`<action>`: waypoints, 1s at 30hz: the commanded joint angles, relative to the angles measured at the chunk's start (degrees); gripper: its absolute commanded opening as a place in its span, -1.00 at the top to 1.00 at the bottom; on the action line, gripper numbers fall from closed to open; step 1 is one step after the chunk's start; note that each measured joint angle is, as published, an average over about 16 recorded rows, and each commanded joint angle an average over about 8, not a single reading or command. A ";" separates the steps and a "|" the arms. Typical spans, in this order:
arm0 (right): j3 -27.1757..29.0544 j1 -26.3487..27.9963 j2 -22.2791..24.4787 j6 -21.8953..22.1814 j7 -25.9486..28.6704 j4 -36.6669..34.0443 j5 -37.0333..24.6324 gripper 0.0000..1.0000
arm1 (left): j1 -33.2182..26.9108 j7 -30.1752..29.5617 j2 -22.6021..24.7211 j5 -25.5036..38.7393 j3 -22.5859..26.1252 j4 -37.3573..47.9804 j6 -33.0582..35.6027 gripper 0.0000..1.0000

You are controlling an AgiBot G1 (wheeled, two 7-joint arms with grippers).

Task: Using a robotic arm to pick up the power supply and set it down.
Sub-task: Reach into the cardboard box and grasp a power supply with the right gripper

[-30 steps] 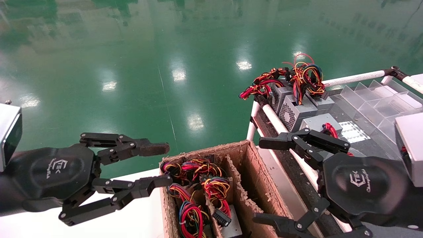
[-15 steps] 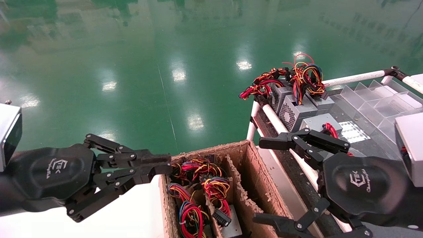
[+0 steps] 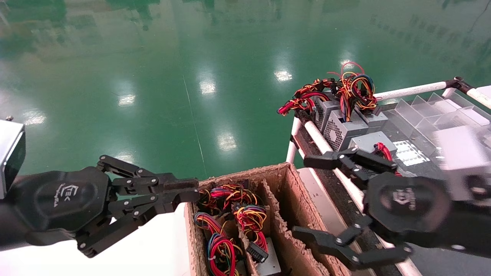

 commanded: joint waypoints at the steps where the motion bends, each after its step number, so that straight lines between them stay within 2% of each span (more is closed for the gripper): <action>1: -0.79 0.32 -0.36 0.75 0.60 -0.70 -1.50 -1.00 | 0.00 0.00 0.00 0.00 0.00 0.00 0.00 -1.00; 5: -4.13 3.11 -3.97 1.09 2.00 -4.06 -6.11 -1.00 | 0.00 0.00 0.00 0.00 0.00 0.00 0.00 -1.00; 13: -9.26 8.90 -11.61 -2.10 -1.54 -15.06 -12.75 0.96 | 0.00 0.00 0.00 0.00 0.00 0.00 0.00 -1.00; 22: -11.84 11.91 -17.01 -4.16 -7.89 -26.38 -16.38 1.00 | 0.00 0.00 0.00 0.00 0.00 0.00 0.00 -1.00; 30: -13.01 13.18 -20.00 -4.12 -13.17 -32.78 -18.43 1.00 | 0.00 0.00 0.00 0.00 0.01 0.00 0.00 -1.00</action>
